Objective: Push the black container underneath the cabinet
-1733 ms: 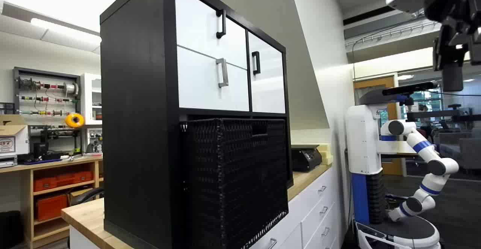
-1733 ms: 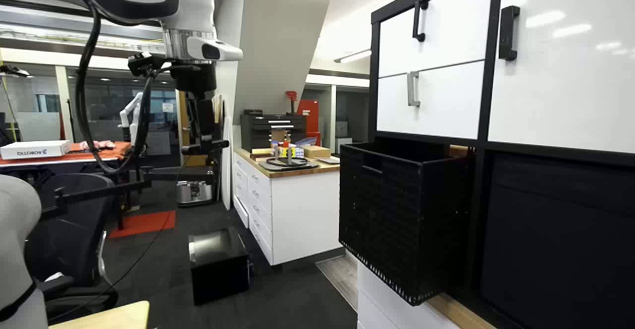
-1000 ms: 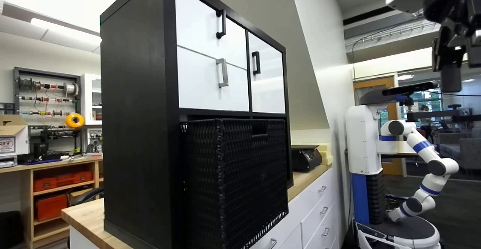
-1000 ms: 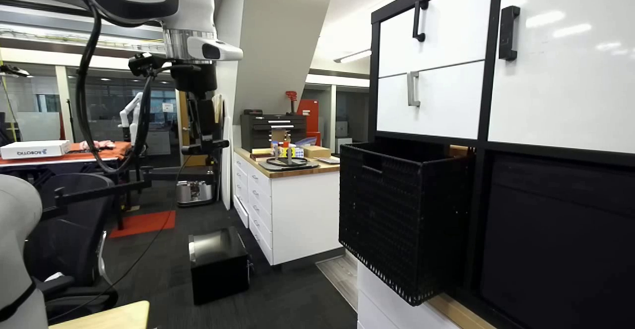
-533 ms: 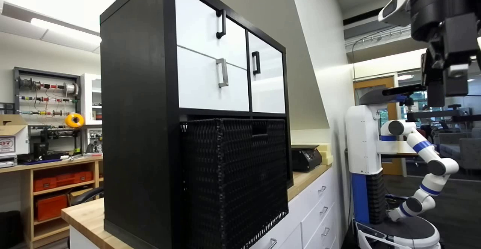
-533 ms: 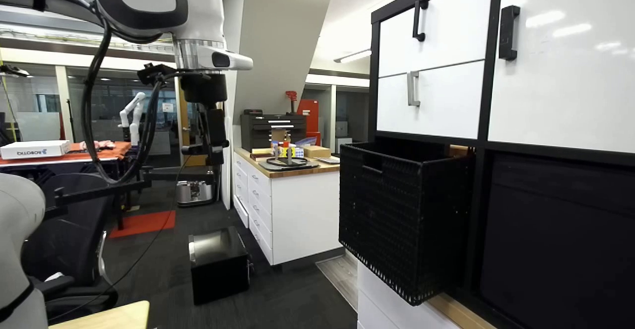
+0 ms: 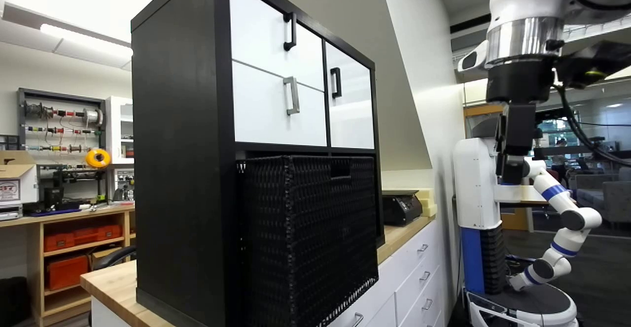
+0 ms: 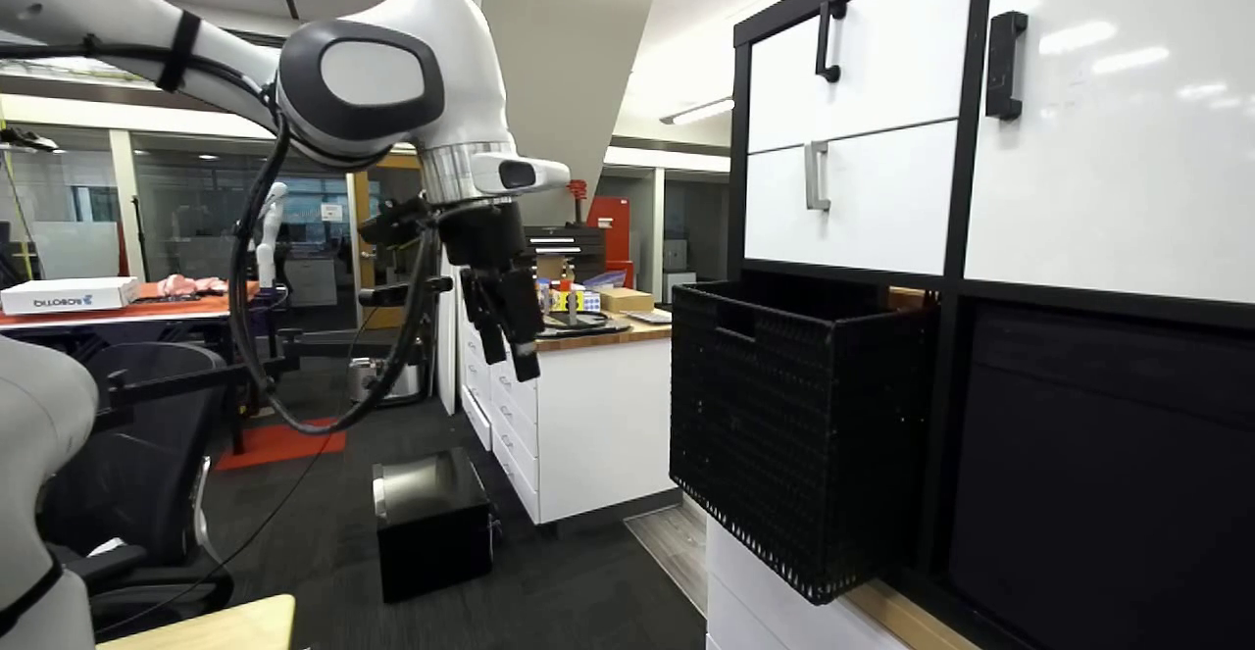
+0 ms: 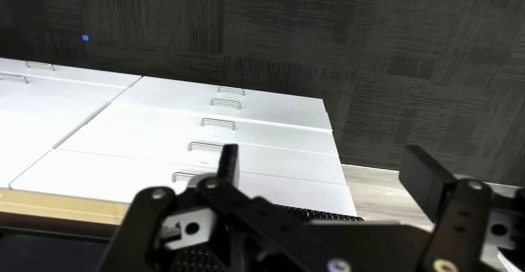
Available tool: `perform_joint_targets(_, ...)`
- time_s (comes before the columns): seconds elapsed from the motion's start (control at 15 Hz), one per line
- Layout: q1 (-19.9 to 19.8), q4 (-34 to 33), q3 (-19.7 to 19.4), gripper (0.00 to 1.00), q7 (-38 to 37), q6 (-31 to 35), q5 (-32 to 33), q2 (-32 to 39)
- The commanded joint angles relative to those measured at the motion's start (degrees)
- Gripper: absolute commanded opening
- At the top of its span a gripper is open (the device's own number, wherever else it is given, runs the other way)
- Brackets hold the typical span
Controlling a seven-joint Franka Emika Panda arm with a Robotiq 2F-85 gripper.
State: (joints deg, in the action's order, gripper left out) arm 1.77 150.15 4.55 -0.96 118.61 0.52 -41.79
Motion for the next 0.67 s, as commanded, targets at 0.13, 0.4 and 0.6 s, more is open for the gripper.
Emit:
perform_joint_targets(0.13, -2.5, -0.4, -2.5, 1.0, 2.8, 13.9, 6.3, 9.7)
perform_joint_targets(0.4, -4.0, -1.4, -4.3, 1.0, 3.7, 21.8, 8.9, 15.6)
perform_joint_targets(0.6, -3.5, -0.7, -4.2, 1.0, 2.9, 20.9, 7.8, 15.1)
